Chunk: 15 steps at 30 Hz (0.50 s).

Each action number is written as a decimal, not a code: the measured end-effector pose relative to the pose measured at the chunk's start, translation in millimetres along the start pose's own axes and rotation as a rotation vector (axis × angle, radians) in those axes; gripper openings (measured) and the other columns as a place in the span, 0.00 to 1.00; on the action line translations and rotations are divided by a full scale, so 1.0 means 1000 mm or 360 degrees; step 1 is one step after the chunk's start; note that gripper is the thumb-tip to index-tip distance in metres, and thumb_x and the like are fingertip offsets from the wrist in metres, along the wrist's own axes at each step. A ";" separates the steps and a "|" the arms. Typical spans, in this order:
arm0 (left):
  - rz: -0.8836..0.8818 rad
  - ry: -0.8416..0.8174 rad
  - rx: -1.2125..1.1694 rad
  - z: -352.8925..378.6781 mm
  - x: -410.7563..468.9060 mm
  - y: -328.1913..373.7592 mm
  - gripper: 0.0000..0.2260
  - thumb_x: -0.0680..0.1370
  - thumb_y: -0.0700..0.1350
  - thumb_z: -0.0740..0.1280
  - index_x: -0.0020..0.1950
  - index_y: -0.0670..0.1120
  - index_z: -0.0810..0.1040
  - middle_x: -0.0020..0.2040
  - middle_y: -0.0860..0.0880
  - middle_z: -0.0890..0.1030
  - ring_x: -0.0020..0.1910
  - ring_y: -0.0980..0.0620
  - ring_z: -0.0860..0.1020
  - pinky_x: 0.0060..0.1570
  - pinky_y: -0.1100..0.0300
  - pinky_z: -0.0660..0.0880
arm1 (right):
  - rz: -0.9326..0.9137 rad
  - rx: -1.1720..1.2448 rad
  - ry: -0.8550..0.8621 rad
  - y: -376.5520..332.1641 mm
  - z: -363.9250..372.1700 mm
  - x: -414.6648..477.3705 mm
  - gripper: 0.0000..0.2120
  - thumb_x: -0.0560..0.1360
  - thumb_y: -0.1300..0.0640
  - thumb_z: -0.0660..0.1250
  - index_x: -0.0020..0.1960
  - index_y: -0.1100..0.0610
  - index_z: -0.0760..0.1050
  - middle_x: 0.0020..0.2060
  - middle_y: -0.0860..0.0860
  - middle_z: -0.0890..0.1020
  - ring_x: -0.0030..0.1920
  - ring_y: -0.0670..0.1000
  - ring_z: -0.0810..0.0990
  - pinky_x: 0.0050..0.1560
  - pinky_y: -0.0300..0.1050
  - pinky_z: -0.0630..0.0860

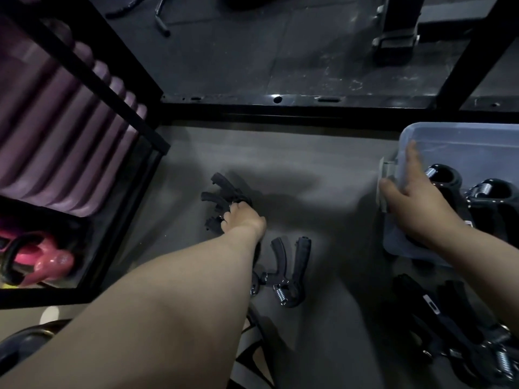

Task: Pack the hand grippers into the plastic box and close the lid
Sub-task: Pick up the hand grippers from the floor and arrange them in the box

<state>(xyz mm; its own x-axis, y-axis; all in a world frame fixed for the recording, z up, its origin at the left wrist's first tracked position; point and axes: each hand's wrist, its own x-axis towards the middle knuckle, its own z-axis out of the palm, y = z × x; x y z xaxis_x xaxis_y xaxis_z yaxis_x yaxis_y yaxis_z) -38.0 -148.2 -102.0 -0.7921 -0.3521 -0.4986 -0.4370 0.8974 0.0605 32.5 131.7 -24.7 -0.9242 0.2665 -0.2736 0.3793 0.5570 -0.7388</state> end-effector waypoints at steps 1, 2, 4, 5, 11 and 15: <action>-0.0031 0.0021 0.0012 0.001 0.000 0.001 0.26 0.77 0.54 0.66 0.71 0.45 0.67 0.71 0.46 0.66 0.70 0.41 0.64 0.67 0.50 0.61 | -0.0001 -0.0006 0.0009 0.000 0.001 0.000 0.37 0.81 0.52 0.58 0.78 0.39 0.36 0.75 0.58 0.64 0.55 0.58 0.75 0.52 0.45 0.63; -0.0048 0.0047 0.0031 0.002 0.000 0.001 0.24 0.77 0.53 0.66 0.69 0.45 0.68 0.70 0.46 0.67 0.69 0.41 0.64 0.67 0.50 0.61 | -0.0005 -0.0010 0.0018 0.001 0.001 0.001 0.37 0.80 0.52 0.58 0.78 0.39 0.36 0.75 0.59 0.64 0.55 0.58 0.76 0.52 0.45 0.63; -0.0014 0.0130 0.0078 0.006 -0.001 -0.002 0.18 0.78 0.49 0.65 0.66 0.46 0.70 0.68 0.45 0.68 0.67 0.41 0.65 0.66 0.50 0.60 | -0.0006 -0.0011 0.0022 0.001 0.002 0.001 0.37 0.80 0.51 0.58 0.77 0.39 0.36 0.74 0.59 0.66 0.54 0.57 0.76 0.51 0.46 0.64; 0.0017 0.0203 0.0085 0.007 -0.002 -0.003 0.15 0.79 0.49 0.63 0.64 0.46 0.71 0.67 0.45 0.69 0.66 0.42 0.65 0.66 0.49 0.60 | -0.0006 -0.0009 0.0022 0.001 0.002 0.001 0.37 0.80 0.51 0.58 0.77 0.39 0.36 0.74 0.59 0.65 0.55 0.58 0.76 0.52 0.46 0.64; 0.0024 0.0712 -0.0432 -0.007 -0.017 0.032 0.17 0.81 0.52 0.59 0.62 0.40 0.72 0.65 0.40 0.70 0.66 0.39 0.66 0.66 0.47 0.59 | -0.0009 0.0014 0.0034 0.002 0.001 0.002 0.37 0.80 0.52 0.58 0.78 0.42 0.36 0.77 0.55 0.58 0.67 0.61 0.71 0.55 0.46 0.64; 0.0073 0.0777 -0.1005 -0.035 -0.036 0.076 0.16 0.82 0.52 0.54 0.60 0.41 0.71 0.57 0.42 0.76 0.57 0.41 0.75 0.57 0.51 0.68 | -0.0012 0.0033 0.0032 0.007 0.002 0.004 0.38 0.79 0.50 0.58 0.78 0.40 0.35 0.76 0.58 0.60 0.68 0.61 0.71 0.63 0.50 0.67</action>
<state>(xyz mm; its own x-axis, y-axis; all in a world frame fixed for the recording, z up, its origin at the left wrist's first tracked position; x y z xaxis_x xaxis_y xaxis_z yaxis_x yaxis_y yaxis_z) -57.6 -76.3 -49.0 -0.8483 -0.5264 -0.0578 -0.4427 0.6450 0.6229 31.2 134.7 -32.1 -0.9259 0.2784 -0.2554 0.3711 0.5427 -0.7535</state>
